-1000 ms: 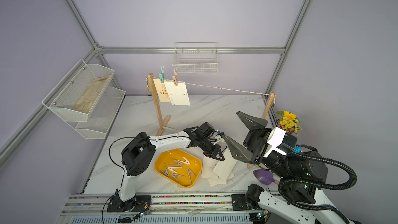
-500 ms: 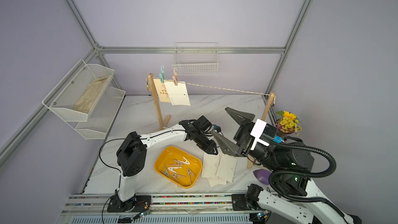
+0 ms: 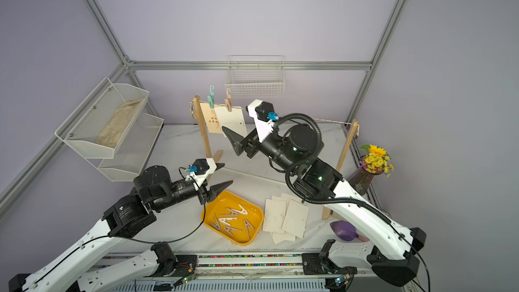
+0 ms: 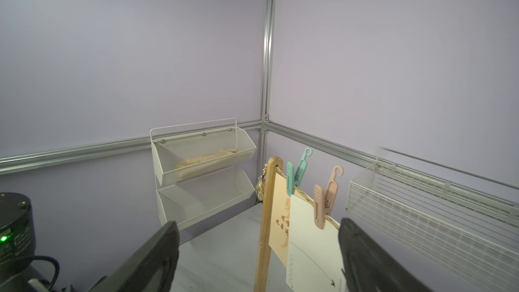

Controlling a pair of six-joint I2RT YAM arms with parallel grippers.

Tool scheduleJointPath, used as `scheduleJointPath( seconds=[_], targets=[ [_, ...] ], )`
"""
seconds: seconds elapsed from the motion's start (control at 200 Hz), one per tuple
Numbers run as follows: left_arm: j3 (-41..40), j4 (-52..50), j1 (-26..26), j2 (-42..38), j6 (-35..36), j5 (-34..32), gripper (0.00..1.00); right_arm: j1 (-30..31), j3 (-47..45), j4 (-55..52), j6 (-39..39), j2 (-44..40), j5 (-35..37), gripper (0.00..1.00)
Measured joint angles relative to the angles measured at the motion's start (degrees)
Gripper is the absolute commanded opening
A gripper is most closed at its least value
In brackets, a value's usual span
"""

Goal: Remove the postcards from the strings
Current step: Pinch the postcard on the clothesline.

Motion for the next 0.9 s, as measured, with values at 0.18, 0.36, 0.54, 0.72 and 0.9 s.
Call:
scheduleJointPath(
  seconds=[0.18,0.36,0.54,0.72,0.9],
  targets=[
    [-2.08,9.66,18.12,4.2,-6.84,8.83,0.61,-8.24,15.43,-5.11,4.74,12.83,-9.88,0.91],
    [-2.08,20.28,27.23,10.86,-13.79,21.81,0.61,-12.66,22.43,-10.84,6.88,17.97,-16.76,0.93],
    [-0.96,28.57,28.35,17.62,-18.38,32.0,0.6,-16.35,22.45,-12.9,8.9,18.01,-21.22,0.94],
    [0.04,33.86,28.37,22.56,-21.84,35.98,0.59,-19.43,22.45,-13.55,10.4,18.01,-23.67,0.94],
    [0.46,36.3,28.37,23.3,-21.84,34.56,0.59,-19.87,22.32,-13.7,10.84,18.01,-25.33,0.94]
  ],
)
